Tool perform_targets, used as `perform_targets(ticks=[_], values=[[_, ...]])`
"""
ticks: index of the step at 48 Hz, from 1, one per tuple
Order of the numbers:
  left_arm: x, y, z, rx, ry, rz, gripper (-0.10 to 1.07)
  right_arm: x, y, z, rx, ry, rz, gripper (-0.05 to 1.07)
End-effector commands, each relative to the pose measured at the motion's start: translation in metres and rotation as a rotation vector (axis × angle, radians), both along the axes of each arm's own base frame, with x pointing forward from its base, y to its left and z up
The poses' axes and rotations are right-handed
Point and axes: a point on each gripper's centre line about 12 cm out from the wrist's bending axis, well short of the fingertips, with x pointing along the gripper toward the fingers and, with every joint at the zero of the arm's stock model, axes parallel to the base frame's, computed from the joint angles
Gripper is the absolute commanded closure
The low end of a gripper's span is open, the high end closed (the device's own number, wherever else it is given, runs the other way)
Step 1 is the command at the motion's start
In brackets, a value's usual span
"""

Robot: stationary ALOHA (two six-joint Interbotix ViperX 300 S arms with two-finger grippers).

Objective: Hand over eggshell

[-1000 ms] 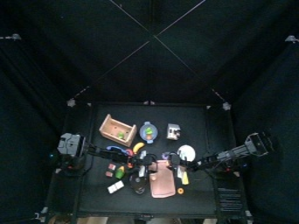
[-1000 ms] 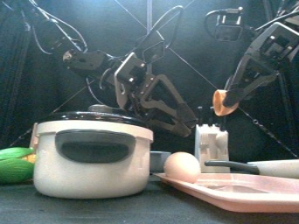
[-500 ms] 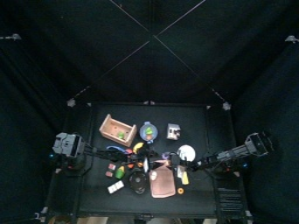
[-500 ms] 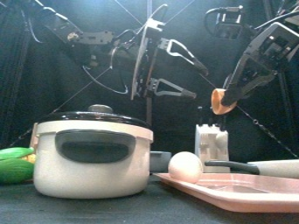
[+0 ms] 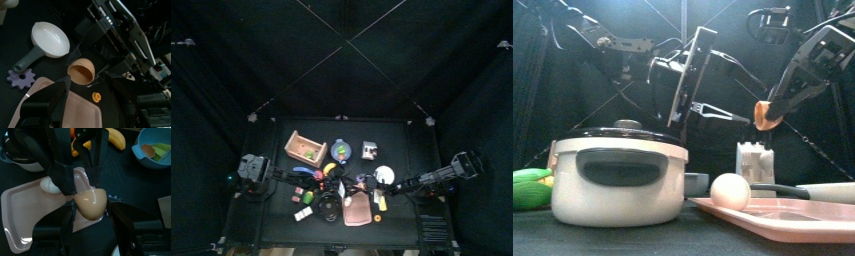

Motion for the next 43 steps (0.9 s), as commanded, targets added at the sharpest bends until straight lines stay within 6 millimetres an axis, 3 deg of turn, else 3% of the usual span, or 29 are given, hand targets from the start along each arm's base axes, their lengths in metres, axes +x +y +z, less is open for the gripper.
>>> perform_targets(ticks=[1,19,39,43], values=[[0.007,0.000,0.014,-0.002,-0.051,-0.005,0.07,0.005,0.000,0.014,0.008,-0.042,-0.002,0.39],[0.019,-0.001,0.008,-0.007,-0.053,-0.005,0.13,0.005,0.000,0.014,0.008,-0.043,-0.004,0.39],[0.019,0.002,0.005,0.011,-0.054,-0.005,0.50,0.006,-0.002,0.015,-0.011,-0.049,0.005,0.38],[0.018,0.003,0.004,0.011,-0.051,-0.004,0.53,0.007,-0.002,0.015,-0.011,-0.049,0.004,0.37]])
